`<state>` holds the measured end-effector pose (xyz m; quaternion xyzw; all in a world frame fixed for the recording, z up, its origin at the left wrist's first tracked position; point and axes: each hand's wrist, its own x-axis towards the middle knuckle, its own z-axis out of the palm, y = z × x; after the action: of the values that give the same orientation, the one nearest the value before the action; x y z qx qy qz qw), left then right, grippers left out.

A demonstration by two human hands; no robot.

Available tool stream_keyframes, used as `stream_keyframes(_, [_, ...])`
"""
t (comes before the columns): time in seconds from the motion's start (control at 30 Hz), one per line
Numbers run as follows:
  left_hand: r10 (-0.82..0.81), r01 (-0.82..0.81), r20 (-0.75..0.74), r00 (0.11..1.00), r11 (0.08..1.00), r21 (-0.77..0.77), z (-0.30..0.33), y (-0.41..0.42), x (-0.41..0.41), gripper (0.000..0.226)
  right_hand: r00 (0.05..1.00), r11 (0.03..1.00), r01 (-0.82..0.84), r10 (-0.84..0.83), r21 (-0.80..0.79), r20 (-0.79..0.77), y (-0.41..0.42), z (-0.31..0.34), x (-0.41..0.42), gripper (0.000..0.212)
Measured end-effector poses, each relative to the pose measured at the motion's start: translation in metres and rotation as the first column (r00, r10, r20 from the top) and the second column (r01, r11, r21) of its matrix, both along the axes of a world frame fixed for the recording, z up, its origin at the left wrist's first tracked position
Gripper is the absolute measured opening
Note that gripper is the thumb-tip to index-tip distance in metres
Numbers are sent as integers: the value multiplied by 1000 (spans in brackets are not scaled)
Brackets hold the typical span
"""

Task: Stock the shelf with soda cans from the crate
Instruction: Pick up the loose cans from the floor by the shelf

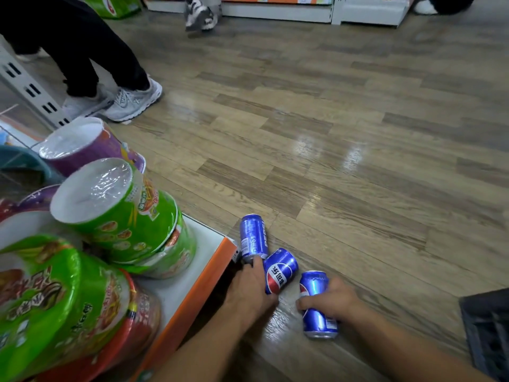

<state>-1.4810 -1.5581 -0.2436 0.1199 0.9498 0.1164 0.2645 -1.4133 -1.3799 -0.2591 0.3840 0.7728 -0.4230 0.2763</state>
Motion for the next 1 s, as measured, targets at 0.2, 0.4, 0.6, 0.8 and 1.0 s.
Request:
stream_keyframes(0.2, [16,-6,-78,997,993,118,21,2,-2,66,990,991,111,-117,-79,-78,27,9,5,73])
stream_keyframes(0.4, [-63,64,-8,998,994,84,56,4,-6,58,981,996,79,-86,-43,-177,45,58,9,65])
stream_keyframes(0.6, [-121,122,76,990,993,-7,157,0,17,77,971,1000,8,-12,-17,-240,40,162,38,65])
stream_keyframes(0.8, [-166,182,132,977,976,-119,303,6,53,81,951,992,-106,82,-66,-298,34,313,63,63])
stream_keyframes(1.0, [-212,231,149,966,965,-121,490,16,62,54,915,979,-181,134,-90,-381,46,488,69,71])
